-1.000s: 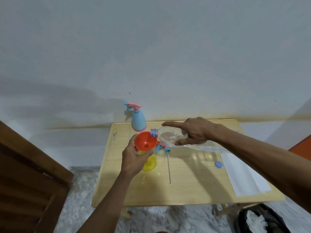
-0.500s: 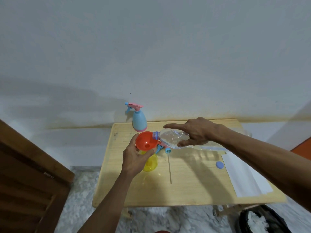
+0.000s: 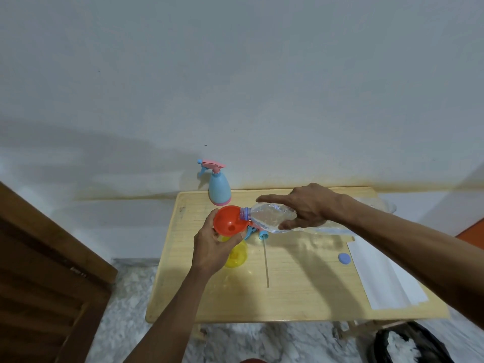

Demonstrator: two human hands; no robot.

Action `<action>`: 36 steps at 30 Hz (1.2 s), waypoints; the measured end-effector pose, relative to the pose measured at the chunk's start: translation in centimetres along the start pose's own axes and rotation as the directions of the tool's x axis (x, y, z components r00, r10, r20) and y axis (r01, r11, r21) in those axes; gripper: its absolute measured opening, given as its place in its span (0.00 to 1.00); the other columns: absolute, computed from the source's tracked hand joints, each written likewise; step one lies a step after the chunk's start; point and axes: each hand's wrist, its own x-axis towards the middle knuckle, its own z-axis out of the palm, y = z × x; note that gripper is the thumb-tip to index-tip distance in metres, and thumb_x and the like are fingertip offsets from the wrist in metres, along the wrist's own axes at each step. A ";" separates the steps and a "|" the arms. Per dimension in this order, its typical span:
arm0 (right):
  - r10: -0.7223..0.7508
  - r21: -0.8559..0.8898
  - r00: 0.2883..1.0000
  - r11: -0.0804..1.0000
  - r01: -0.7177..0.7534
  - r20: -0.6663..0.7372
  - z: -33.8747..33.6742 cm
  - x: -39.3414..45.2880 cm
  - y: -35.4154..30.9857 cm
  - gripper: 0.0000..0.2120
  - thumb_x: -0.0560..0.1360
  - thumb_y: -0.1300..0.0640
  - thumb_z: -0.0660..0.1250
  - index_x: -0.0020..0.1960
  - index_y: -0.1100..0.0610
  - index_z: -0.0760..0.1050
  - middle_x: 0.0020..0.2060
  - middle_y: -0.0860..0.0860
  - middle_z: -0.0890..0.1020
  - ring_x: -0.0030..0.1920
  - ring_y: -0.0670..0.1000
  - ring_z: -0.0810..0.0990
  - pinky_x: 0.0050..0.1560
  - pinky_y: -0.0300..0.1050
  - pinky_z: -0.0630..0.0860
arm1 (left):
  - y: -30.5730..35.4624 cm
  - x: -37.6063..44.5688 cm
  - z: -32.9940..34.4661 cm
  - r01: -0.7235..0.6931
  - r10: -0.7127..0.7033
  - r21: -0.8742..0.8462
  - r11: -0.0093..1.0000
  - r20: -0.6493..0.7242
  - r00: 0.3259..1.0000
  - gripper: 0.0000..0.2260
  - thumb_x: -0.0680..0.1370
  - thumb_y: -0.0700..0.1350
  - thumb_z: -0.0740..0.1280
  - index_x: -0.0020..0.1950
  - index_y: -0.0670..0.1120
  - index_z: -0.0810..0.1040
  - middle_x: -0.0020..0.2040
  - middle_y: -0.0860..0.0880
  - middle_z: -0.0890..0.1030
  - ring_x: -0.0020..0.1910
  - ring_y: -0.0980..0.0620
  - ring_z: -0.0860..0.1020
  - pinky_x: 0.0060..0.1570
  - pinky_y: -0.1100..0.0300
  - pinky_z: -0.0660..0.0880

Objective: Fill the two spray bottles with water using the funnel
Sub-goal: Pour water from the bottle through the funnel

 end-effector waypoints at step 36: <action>-0.019 -0.058 1.000 0.998 0.020 0.010 -0.4 0.2 -0.1 0.36 0.77 0.30 0.57 0.79 0.31 0.41 0.42 0.55 0.83 0.44 0.59 0.82 0.43 0.48 0.77 | -0.3 -0.2 -0.1 -0.008 0.008 -0.026 1.000 -0.005 1.000 0.39 0.67 0.50 0.81 0.74 0.54 0.67 0.60 0.54 0.79 0.61 0.54 0.78 0.58 0.58 0.78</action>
